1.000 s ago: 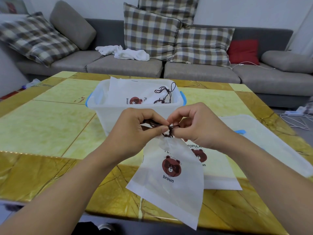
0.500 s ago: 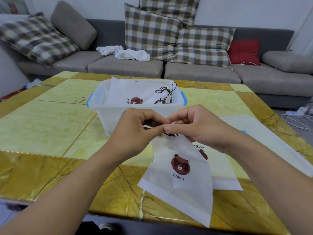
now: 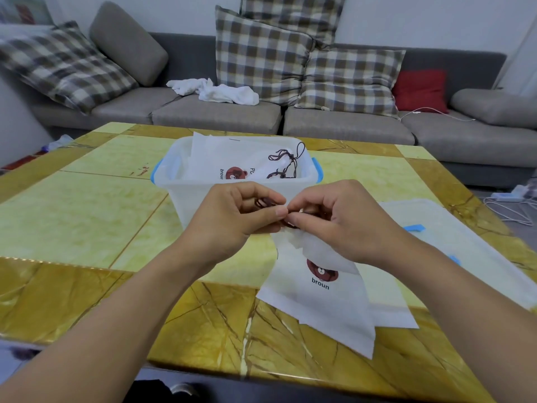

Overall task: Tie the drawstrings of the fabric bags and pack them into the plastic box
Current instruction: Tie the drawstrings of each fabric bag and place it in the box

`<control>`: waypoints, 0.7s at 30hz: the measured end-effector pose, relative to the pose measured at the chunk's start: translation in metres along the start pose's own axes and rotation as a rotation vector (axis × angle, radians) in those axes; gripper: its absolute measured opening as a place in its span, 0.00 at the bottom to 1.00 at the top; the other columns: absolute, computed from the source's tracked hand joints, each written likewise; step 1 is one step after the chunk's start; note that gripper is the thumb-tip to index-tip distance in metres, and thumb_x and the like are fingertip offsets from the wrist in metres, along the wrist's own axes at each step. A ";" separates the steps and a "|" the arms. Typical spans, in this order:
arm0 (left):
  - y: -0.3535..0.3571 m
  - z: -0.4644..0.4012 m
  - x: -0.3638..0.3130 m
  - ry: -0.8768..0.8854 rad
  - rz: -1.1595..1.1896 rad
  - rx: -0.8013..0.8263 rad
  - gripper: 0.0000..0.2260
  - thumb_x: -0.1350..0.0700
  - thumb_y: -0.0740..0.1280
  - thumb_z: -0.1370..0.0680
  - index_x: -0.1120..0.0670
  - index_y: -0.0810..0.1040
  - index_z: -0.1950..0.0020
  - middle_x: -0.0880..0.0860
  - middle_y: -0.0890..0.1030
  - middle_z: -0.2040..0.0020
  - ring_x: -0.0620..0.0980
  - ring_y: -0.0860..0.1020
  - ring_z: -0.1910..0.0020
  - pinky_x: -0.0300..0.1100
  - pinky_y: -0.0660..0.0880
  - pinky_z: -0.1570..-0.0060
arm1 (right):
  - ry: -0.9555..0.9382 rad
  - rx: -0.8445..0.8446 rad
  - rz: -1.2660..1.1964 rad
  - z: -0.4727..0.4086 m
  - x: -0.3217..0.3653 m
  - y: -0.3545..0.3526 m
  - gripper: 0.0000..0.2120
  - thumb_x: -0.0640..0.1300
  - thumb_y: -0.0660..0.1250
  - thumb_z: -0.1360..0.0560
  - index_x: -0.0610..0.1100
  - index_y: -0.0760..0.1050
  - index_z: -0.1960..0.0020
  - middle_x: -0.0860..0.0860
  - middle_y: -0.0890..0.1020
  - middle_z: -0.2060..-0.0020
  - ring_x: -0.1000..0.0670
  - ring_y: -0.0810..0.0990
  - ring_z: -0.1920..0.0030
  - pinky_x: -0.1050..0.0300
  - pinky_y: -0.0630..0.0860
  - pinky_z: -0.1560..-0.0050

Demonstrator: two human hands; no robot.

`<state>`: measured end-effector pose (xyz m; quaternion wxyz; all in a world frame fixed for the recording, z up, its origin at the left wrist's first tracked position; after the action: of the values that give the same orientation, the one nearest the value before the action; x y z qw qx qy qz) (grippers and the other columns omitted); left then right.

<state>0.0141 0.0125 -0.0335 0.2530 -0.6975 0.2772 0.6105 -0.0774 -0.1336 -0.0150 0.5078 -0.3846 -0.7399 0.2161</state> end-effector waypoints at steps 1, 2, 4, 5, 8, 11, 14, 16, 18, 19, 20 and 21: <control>-0.001 0.001 -0.001 0.011 0.024 0.010 0.04 0.65 0.70 0.25 0.61 0.83 0.51 0.57 0.86 0.60 0.50 0.86 0.58 0.38 0.81 0.55 | 0.031 -0.018 -0.070 0.000 -0.003 -0.001 0.03 0.40 0.72 0.23 0.46 0.85 0.54 0.46 0.81 0.69 0.50 0.74 0.70 0.61 0.69 0.65; -0.001 0.001 -0.002 0.016 0.047 0.018 0.05 0.66 0.69 0.24 0.61 0.83 0.50 0.57 0.87 0.58 0.50 0.86 0.56 0.37 0.81 0.54 | 0.068 -0.040 -0.158 -0.001 -0.006 -0.001 0.04 0.40 0.71 0.23 0.45 0.84 0.54 0.46 0.82 0.67 0.50 0.75 0.68 0.57 0.71 0.63; -0.002 0.002 -0.004 0.011 0.086 0.018 0.07 0.65 0.67 0.22 0.60 0.83 0.49 0.59 0.87 0.55 0.51 0.86 0.53 0.37 0.81 0.54 | 0.120 -0.072 -0.309 -0.001 -0.009 -0.002 0.05 0.39 0.69 0.21 0.43 0.83 0.54 0.47 0.82 0.65 0.51 0.75 0.64 0.54 0.71 0.60; -0.002 0.002 -0.003 0.004 0.103 0.011 0.07 0.65 0.67 0.22 0.60 0.84 0.49 0.59 0.87 0.55 0.51 0.86 0.54 0.37 0.81 0.54 | 0.130 -0.075 -0.356 0.000 -0.009 -0.001 0.06 0.38 0.68 0.20 0.41 0.82 0.54 0.46 0.81 0.64 0.52 0.75 0.63 0.54 0.71 0.58; -0.001 0.000 -0.001 -0.009 0.129 -0.017 0.06 0.64 0.67 0.21 0.59 0.84 0.51 0.57 0.86 0.59 0.49 0.85 0.58 0.35 0.81 0.56 | 0.133 -0.063 -0.442 0.000 -0.005 0.006 0.08 0.37 0.64 0.19 0.38 0.81 0.51 0.42 0.82 0.61 0.51 0.77 0.59 0.56 0.72 0.54; -0.001 -0.002 0.001 -0.013 0.131 -0.058 0.06 0.64 0.67 0.21 0.59 0.84 0.51 0.55 0.86 0.61 0.46 0.84 0.62 0.34 0.80 0.60 | 0.161 -0.040 -0.509 -0.001 -0.002 0.012 0.09 0.37 0.61 0.17 0.34 0.79 0.48 0.47 0.81 0.61 0.52 0.76 0.61 0.60 0.73 0.58; 0.001 -0.001 0.003 0.014 0.047 -0.081 0.05 0.64 0.68 0.21 0.59 0.84 0.51 0.56 0.85 0.59 0.48 0.84 0.61 0.36 0.80 0.62 | 0.222 -0.032 -0.551 0.000 -0.003 0.016 0.11 0.37 0.59 0.17 0.28 0.74 0.49 0.44 0.71 0.65 0.51 0.66 0.69 0.65 0.67 0.69; 0.004 -0.001 0.005 0.000 0.031 -0.088 0.04 0.62 0.69 0.21 0.59 0.84 0.50 0.59 0.85 0.56 0.49 0.84 0.59 0.36 0.80 0.62 | 0.233 -0.037 -0.562 0.000 -0.003 0.016 0.12 0.38 0.59 0.16 0.28 0.73 0.50 0.44 0.71 0.64 0.48 0.66 0.66 0.61 0.66 0.67; 0.005 -0.001 0.006 -0.037 0.076 -0.084 0.05 0.61 0.69 0.21 0.60 0.84 0.50 0.59 0.86 0.56 0.50 0.84 0.58 0.37 0.80 0.61 | 0.218 -0.040 -0.559 -0.002 -0.001 0.015 0.13 0.41 0.61 0.17 0.30 0.74 0.50 0.44 0.75 0.62 0.48 0.70 0.61 0.56 0.68 0.61; 0.005 -0.001 0.006 -0.056 0.105 -0.072 0.05 0.60 0.69 0.21 0.60 0.84 0.51 0.57 0.86 0.57 0.49 0.83 0.59 0.36 0.79 0.61 | 0.211 -0.038 -0.561 -0.003 0.001 0.015 0.14 0.43 0.61 0.19 0.30 0.74 0.49 0.44 0.76 0.61 0.48 0.71 0.60 0.55 0.69 0.58; 0.006 -0.001 0.007 -0.076 0.130 -0.057 0.06 0.60 0.68 0.21 0.59 0.84 0.52 0.54 0.85 0.58 0.47 0.83 0.59 0.35 0.79 0.62 | 0.215 -0.038 -0.569 -0.003 0.002 0.015 0.16 0.45 0.61 0.21 0.30 0.74 0.48 0.44 0.76 0.60 0.48 0.72 0.59 0.54 0.68 0.56; 0.006 -0.001 0.008 -0.096 0.154 -0.041 0.06 0.59 0.68 0.20 0.59 0.84 0.52 0.52 0.85 0.59 0.45 0.82 0.60 0.34 0.78 0.62 | 0.224 -0.038 -0.581 -0.004 0.002 0.016 0.17 0.46 0.61 0.22 0.30 0.74 0.48 0.43 0.76 0.59 0.47 0.71 0.58 0.53 0.67 0.55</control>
<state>0.0113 0.0063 -0.0414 0.2039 -0.6490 0.3051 0.6665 -0.0686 -0.1226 -0.0234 0.6194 -0.1876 -0.7623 0.0045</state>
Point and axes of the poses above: each hand's wrist, its own z-axis away from the middle knuckle, its own y-axis out of the palm, x = y × z, the point moved 4 cm from there along -z, towards the middle knuckle
